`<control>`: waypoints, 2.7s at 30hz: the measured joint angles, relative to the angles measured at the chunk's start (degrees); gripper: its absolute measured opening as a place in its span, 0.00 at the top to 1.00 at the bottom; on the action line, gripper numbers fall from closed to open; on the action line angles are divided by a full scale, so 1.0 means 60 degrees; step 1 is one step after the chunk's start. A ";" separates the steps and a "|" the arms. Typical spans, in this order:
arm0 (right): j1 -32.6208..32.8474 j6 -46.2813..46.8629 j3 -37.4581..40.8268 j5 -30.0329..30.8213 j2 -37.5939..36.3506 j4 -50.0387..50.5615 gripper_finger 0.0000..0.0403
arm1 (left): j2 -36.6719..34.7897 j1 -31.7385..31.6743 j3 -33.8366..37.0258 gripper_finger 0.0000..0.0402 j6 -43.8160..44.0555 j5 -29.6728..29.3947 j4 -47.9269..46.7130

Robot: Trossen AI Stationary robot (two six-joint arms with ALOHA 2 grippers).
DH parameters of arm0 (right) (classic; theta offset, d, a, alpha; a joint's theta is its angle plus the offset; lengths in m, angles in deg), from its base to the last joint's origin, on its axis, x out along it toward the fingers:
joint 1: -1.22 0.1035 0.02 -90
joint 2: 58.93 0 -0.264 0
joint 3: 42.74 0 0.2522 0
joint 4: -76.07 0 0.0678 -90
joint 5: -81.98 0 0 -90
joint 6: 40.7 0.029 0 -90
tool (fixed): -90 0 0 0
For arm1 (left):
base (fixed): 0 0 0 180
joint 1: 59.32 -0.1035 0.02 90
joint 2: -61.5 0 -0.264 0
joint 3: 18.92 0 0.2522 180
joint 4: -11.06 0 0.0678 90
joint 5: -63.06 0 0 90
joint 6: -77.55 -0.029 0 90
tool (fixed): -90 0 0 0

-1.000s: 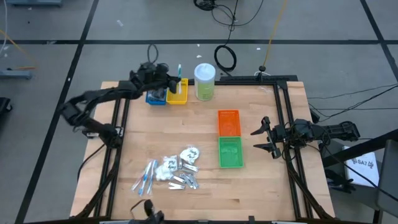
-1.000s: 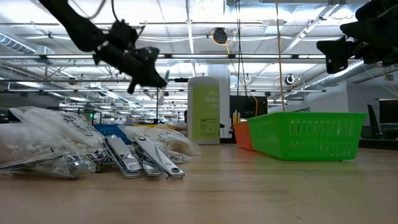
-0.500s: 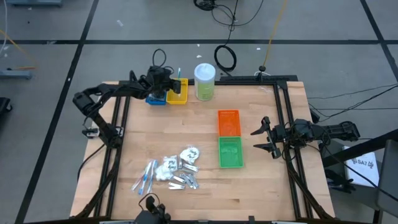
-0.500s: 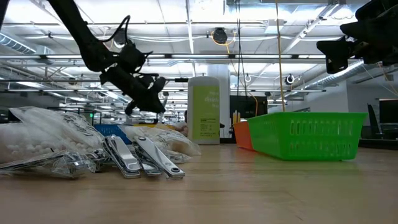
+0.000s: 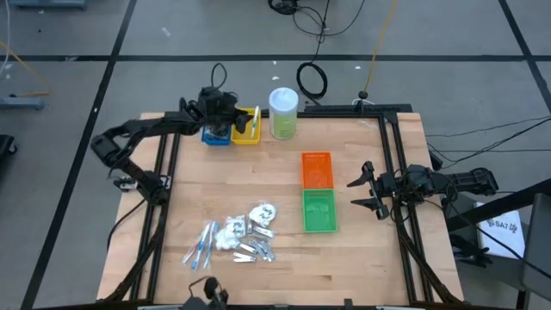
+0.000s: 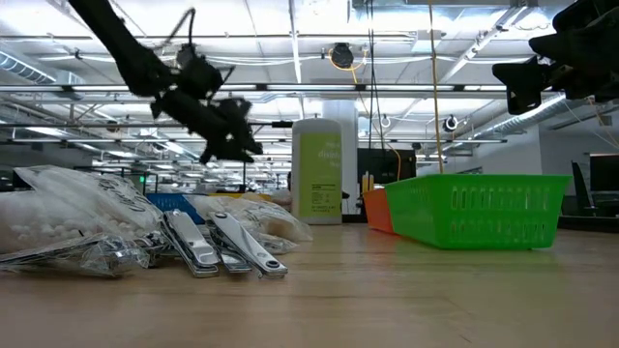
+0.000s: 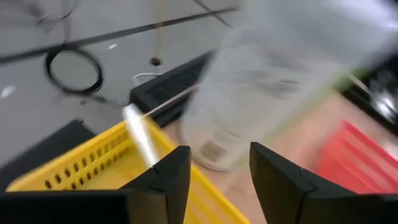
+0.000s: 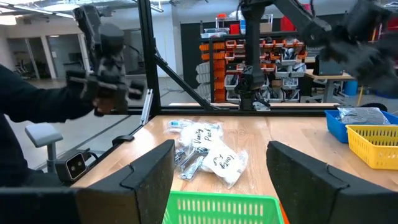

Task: Pick & Place Travel size toiletries
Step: Put the blue toothbrush into the yellow bin

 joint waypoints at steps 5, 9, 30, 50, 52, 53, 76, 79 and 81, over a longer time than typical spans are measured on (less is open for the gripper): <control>0.0000 -0.0001 0.0000 -0.0001 0.0000 -0.0001 0.40 | -0.2135 0.0952 -0.0574 0.58 -0.1977 -0.0465 -0.4609; 0.0003 -0.0001 0.0000 0.0000 0.0000 -0.0001 0.40 | -0.3818 0.2718 -0.0933 0.60 -0.1731 -0.1653 -0.8110; 0.0001 0.0001 0.0000 0.0000 -0.0004 0.0003 0.40 | -0.4858 1.2562 0.1196 0.62 1.1306 -0.5015 -1.1272; 0.0000 0.0003 0.0000 0.0000 -0.0004 0.0003 0.40 | -0.1114 1.6167 0.1159 0.62 1.6186 -0.3770 -0.8566; -0.0001 -0.0001 0.0000 0.0000 -0.0004 0.0003 0.40 | -0.1102 1.6375 0.1159 0.62 1.6787 -0.3763 -0.8781; 0.0002 0.0000 0.0000 0.0000 -0.0004 0.0003 0.40 | -0.1104 1.6478 0.1159 0.62 1.7067 -0.3828 -0.8852; 0.0002 -0.0001 0.0000 0.0000 -0.0004 0.0000 0.40 | -0.0863 1.6140 0.1160 0.62 1.7123 -0.4918 -0.8420; 0.0003 0.0001 0.0000 0.0000 -0.0004 0.0001 0.40 | -0.0863 1.6140 0.1348 0.62 1.7573 -0.4910 -0.8596; 0.0003 0.0002 0.0000 0.0000 -0.0004 -0.0001 0.40 | -0.0863 1.6140 0.1597 0.62 1.7803 -0.4907 -0.8429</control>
